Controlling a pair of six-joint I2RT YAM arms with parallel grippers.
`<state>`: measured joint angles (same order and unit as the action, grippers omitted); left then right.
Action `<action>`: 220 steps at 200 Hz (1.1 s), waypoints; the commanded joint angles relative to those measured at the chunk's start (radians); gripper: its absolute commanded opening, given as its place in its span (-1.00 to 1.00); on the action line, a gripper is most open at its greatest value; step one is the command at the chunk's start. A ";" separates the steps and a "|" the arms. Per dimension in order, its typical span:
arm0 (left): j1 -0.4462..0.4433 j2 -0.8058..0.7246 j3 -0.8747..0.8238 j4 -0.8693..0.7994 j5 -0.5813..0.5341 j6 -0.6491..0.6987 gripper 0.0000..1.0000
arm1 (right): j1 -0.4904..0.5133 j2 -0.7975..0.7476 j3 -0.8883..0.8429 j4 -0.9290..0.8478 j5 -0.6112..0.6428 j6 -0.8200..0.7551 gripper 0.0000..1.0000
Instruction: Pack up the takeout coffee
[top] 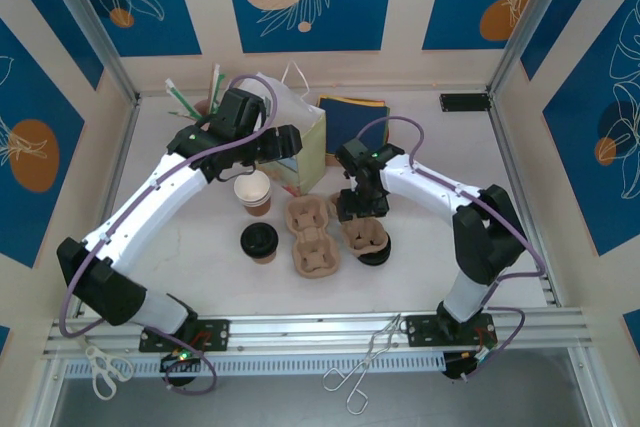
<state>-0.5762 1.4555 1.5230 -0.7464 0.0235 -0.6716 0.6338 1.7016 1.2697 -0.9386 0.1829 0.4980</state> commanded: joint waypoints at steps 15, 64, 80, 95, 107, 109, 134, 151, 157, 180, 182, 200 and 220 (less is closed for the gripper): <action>0.010 -0.022 -0.007 0.009 0.024 0.012 0.61 | 0.007 0.029 -0.007 0.002 -0.022 -0.006 0.18; 0.013 -0.027 -0.012 0.013 0.023 0.012 0.60 | 0.005 0.045 -0.016 0.015 -0.030 -0.009 0.04; 0.013 -0.024 -0.006 0.006 0.023 0.012 0.61 | 0.006 0.040 -0.011 0.011 -0.033 -0.010 -0.03; 0.013 -0.026 -0.006 0.002 0.018 0.015 0.60 | 0.006 0.029 -0.007 0.011 -0.033 -0.010 -0.12; 0.013 -0.025 -0.006 0.003 0.018 0.015 0.61 | 0.006 0.018 -0.006 0.010 -0.034 -0.009 -0.20; 0.014 -0.025 -0.006 0.002 0.018 0.015 0.61 | 0.006 0.017 -0.007 0.010 -0.033 -0.009 -0.22; 0.013 -0.022 -0.006 0.006 0.021 0.012 0.61 | 0.004 0.007 0.003 0.001 -0.031 -0.009 -0.23; 0.013 -0.018 -0.008 0.007 0.024 0.012 0.60 | 0.003 -0.007 0.008 -0.005 -0.027 -0.006 -0.25; 0.013 -0.020 -0.007 0.007 0.024 0.012 0.60 | 0.003 -0.013 0.010 -0.008 -0.028 -0.006 -0.25; 0.013 -0.021 -0.014 0.010 0.021 0.014 0.61 | -0.004 -0.038 0.018 -0.017 -0.028 -0.003 -0.25; 0.013 -0.021 -0.014 0.009 0.021 0.013 0.60 | -0.005 -0.041 0.019 -0.018 -0.029 -0.004 -0.25; 0.015 -0.017 -0.009 0.006 0.026 0.015 0.61 | -0.016 -0.063 0.026 -0.026 -0.028 -0.003 -0.26; 0.016 -0.019 -0.007 0.008 0.023 0.014 0.60 | -0.033 -0.091 0.033 -0.037 -0.029 -0.006 -0.26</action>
<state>-0.5713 1.4540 1.5166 -0.7406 0.0299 -0.6716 0.6212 1.6661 1.2682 -0.9367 0.1753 0.4976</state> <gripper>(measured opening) 0.802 0.374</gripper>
